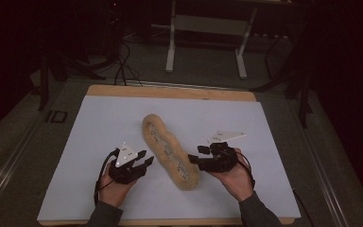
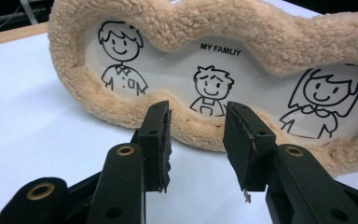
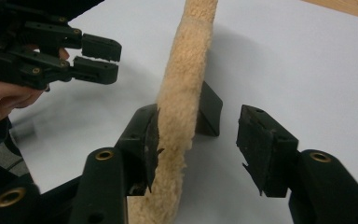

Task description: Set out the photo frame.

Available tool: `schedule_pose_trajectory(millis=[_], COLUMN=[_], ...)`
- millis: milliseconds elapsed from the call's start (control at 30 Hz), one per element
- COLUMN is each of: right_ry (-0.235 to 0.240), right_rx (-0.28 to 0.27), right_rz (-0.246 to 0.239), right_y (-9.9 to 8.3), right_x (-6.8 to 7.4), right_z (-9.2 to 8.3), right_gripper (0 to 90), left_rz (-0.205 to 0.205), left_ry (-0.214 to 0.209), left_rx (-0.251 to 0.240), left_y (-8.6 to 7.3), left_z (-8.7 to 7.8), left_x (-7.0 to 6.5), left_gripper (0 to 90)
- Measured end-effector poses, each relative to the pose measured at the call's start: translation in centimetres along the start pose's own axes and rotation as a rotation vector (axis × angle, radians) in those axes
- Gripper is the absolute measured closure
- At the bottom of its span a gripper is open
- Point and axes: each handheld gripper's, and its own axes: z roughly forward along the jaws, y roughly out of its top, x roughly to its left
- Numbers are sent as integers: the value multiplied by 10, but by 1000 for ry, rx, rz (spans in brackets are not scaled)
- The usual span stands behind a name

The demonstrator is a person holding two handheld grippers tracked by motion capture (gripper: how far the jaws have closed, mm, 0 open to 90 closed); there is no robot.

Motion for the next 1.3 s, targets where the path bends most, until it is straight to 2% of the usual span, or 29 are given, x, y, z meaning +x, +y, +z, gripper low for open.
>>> schedule_pose_trajectory(millis=[267,867,1000,1300], right_ry=[7,-4,-8,-9], right_rx=[34,94,111,117], right_rz=[-28,-29,-24,-34], right_y=[-8,-38,-42,-45], right_x=[10,20,19,21], right_z=[10,41,47,53], right_gripper=[391,396,414,536], left_rz=[23,-10,-19,-38], left_ry=[-9,1,5,14], left_rx=[8,22,20,17], left_y=[0,0,0,0], left_z=[0,-2,-3,-5], left_x=[0,10,12,17], left_gripper=[626,620,618,622])
